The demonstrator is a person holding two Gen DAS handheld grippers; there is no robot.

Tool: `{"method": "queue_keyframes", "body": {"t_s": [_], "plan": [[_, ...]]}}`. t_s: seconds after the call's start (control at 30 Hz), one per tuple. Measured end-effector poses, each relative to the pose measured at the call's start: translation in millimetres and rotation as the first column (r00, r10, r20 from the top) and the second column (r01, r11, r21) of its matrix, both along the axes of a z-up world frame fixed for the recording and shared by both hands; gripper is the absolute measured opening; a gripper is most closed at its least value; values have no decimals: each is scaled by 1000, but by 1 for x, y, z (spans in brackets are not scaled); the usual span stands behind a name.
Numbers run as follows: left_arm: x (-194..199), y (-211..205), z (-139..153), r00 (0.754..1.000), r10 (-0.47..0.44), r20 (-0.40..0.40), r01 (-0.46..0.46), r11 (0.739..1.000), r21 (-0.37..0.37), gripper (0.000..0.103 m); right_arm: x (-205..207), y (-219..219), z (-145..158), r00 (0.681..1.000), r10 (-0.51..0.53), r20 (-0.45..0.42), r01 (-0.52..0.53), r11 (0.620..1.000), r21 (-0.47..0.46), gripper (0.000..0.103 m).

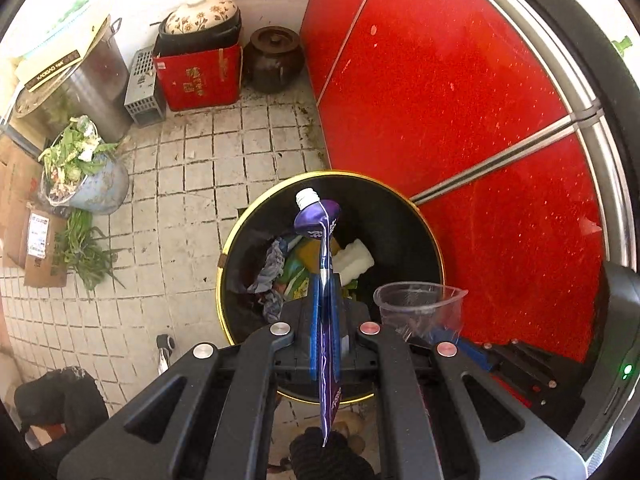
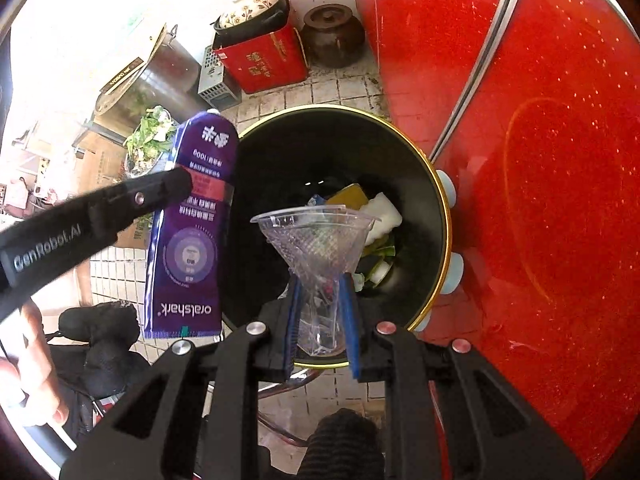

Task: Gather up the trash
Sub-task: 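Carry the toothpaste tube and clear cup over the bin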

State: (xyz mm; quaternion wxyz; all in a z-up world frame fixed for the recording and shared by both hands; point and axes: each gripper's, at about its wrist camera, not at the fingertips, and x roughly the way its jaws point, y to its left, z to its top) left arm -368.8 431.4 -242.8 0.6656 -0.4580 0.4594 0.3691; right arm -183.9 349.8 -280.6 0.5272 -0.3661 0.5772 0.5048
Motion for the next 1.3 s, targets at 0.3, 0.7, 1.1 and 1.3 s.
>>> {"method": "queue_keyframes", "body": {"t_s": [0.3, 0.7, 1.1, 1.3], "plan": [[-4, -6, -8, 1000, -13, -16, 12, 1000, -27, 4, -4, -2, -4, 1000, 18, 21, -18, 1000, -15, 20], [-7, -4, -9, 999, -25, -42, 23, 999, -27, 4, -4, -3, -15, 999, 30, 32, -28, 999, -39, 20], [-9, -4, 7, 996, -55, -69, 54, 998, -20, 4, -4, -2, -25, 999, 29, 30, -27, 998, -54, 20], [-4, -13, 6, 994, -76, -73, 74, 997, -26, 4, -1, -1, -26, 999, 32, 41, -30, 998, -55, 20]]}}
